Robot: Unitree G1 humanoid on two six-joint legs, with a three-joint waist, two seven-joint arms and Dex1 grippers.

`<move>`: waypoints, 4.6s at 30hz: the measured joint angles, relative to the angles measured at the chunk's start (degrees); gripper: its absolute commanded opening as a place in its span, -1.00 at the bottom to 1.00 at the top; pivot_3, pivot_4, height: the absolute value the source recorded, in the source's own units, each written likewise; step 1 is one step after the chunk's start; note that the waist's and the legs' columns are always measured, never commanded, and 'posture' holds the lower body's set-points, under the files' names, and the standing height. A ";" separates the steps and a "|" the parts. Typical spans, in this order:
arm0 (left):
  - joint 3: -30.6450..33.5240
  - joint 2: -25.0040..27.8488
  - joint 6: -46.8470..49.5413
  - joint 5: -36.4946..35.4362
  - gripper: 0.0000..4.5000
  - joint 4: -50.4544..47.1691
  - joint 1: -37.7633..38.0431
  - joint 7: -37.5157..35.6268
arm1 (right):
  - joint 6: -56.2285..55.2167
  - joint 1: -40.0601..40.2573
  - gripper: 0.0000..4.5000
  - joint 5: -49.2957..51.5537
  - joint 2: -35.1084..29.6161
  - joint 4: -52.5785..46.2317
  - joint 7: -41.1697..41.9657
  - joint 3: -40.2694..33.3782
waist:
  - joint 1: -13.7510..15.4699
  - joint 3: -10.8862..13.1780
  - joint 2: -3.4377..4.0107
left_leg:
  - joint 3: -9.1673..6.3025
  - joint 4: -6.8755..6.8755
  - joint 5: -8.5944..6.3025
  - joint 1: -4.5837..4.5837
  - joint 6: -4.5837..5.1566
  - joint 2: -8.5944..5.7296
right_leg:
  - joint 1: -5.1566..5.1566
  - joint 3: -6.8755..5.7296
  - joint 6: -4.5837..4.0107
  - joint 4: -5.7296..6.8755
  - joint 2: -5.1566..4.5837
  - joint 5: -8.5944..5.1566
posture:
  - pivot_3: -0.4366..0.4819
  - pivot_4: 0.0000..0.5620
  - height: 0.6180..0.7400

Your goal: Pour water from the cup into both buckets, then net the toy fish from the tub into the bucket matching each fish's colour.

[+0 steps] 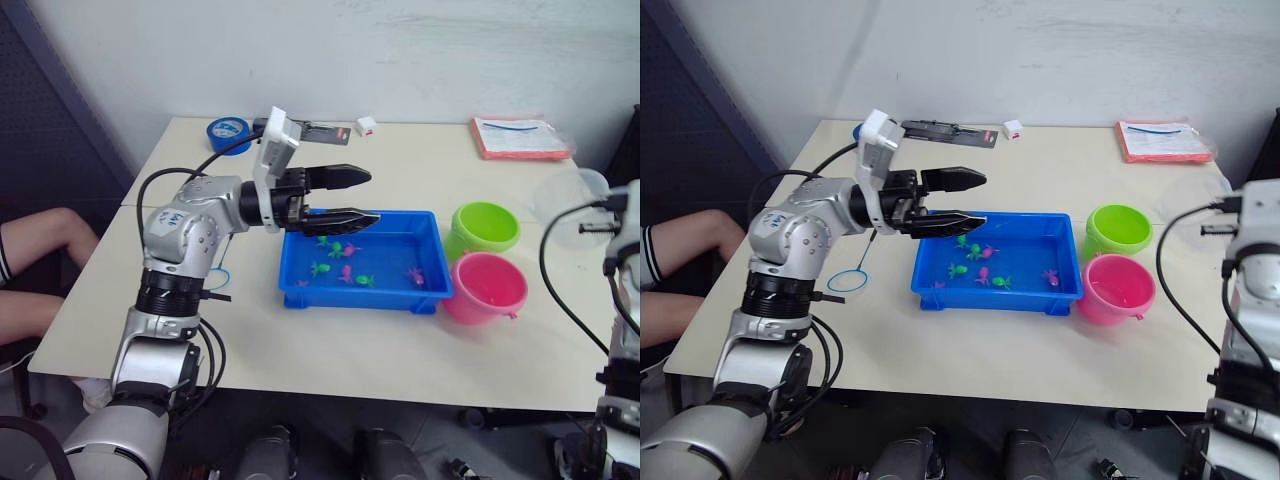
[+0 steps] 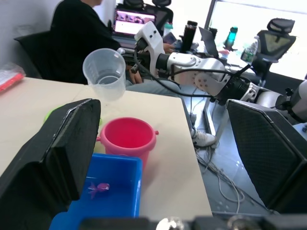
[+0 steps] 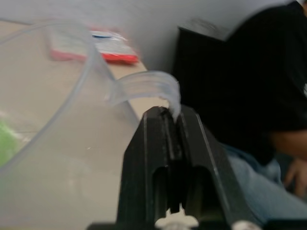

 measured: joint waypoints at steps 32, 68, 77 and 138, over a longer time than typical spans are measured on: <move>-2.96 -1.86 2.85 -2.41 1.00 -1.64 0.62 -4.06 | 3.44 33.85 0.97 20.38 27.65 -32.99 -12.58 -9.36 | -1.40 -0.12 0.24 | 0.16 -0.77 0.01 -0.22 -0.03 -0.02 | -0.65 0.17 -0.98 -0.12 -0.16 -0.54 | -0.05 -0.47 1.00; 33.58 18.48 0.79 5.48 1.00 -18.35 65.03 27.21 | 5.15 -10.97 0.97 30.12 -10.34 -20.83 47.38 41.76 | -1.28 -0.18 -0.35 | 0.54 -1.28 -0.74 -1.21 -0.28 -0.07 | -1.61 -0.19 -2.38 -1.66 -0.58 0.20 | -0.05 -0.47 1.00; 10.43 26.60 16.87 11.39 1.00 7.66 23.82 27.44 | 6.33 -7.24 0.97 28.22 -8.20 -25.22 43.38 40.38 | -1.15 -0.22 -0.42 | 0.77 -1.04 -0.61 -1.07 -0.26 -0.04 | -1.87 -0.77 -2.29 -0.70 -0.86 0.30 | -0.05 -0.47 1.00; -3.72 9.10 -7.06 45.58 -0.03 72.69 -20.85 29.05 | 16.17 -1.96 1.00 35.38 -6.72 -42.33 27.39 33.75 | 1.79 -0.20 -0.75 | 0.97 -0.39 -0.17 -1.14 0.42 0.02 | -1.90 -3.94 -0.30 -0.81 -1.92 1.40 | -0.05 -0.47 1.00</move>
